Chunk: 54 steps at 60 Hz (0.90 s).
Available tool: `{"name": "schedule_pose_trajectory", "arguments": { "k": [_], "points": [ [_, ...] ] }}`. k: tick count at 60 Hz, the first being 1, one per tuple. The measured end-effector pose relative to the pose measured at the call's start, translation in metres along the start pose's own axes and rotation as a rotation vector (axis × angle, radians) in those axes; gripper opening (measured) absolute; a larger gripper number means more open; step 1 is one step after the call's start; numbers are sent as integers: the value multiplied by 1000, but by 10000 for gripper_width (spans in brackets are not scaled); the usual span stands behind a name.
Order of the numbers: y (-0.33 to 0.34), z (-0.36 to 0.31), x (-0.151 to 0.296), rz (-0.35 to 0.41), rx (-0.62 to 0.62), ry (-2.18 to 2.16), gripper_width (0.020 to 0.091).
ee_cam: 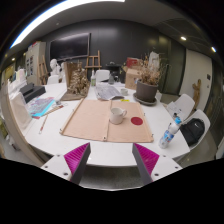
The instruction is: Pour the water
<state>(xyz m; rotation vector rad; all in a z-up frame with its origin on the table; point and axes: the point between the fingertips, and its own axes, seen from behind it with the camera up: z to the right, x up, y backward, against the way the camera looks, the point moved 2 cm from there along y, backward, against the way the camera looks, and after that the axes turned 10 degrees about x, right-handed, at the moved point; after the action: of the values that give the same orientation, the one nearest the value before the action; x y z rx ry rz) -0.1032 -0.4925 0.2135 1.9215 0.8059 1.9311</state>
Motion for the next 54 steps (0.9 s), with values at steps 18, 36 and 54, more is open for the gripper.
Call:
{"name": "schedule_pose_trajectory", "arguments": {
  "k": [18, 36, 54],
  "points": [
    [0, 147, -43, 18, -120, -46, 854],
    [-50, 278, -56, 149, -167, -37, 857],
    [-149, 350, -52, 176, -148, -118, 848]
  ]
}}
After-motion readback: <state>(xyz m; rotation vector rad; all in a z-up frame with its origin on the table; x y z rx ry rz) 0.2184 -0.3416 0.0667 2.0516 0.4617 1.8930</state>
